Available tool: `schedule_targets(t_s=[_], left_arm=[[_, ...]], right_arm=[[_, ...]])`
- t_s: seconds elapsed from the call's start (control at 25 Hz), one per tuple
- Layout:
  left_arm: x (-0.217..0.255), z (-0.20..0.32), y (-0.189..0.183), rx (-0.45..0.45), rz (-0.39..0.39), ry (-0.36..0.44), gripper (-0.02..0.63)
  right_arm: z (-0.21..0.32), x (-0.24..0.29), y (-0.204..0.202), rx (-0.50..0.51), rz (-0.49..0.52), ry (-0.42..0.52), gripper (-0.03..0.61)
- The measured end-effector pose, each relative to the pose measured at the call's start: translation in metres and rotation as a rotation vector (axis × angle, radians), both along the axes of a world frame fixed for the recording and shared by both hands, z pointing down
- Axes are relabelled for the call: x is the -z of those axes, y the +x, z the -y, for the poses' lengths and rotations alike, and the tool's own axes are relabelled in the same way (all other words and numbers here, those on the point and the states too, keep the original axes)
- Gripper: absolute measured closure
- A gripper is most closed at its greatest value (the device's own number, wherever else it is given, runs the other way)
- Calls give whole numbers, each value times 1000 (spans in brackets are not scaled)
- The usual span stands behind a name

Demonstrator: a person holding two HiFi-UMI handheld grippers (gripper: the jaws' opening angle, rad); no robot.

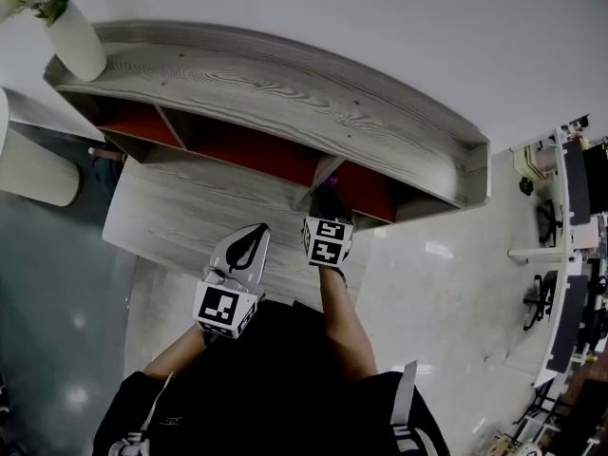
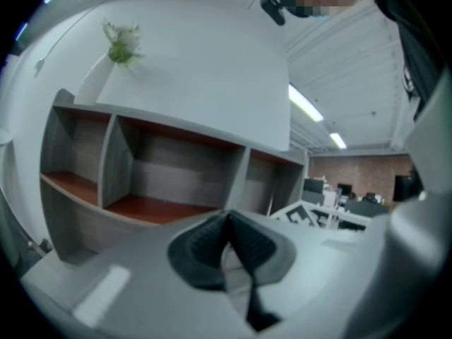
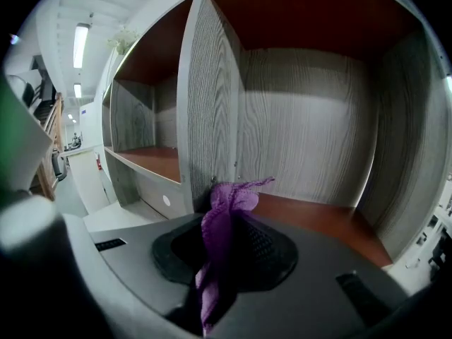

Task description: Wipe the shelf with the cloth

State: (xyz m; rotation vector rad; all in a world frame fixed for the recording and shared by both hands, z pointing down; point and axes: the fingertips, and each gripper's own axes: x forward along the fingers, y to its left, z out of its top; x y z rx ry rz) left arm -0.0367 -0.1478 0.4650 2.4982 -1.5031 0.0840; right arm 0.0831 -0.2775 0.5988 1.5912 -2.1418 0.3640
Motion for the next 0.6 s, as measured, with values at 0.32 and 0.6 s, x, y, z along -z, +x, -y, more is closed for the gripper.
schedule_targets(t_s=[0.32,0.6], left_arm=[[6,0,3,-16,2,16,609],[7,1,11,-48,-8,19,609]], right_arm=[[-19,1,-4,16,36,-22,500],[-32,16,4,-12,85,12,500]])
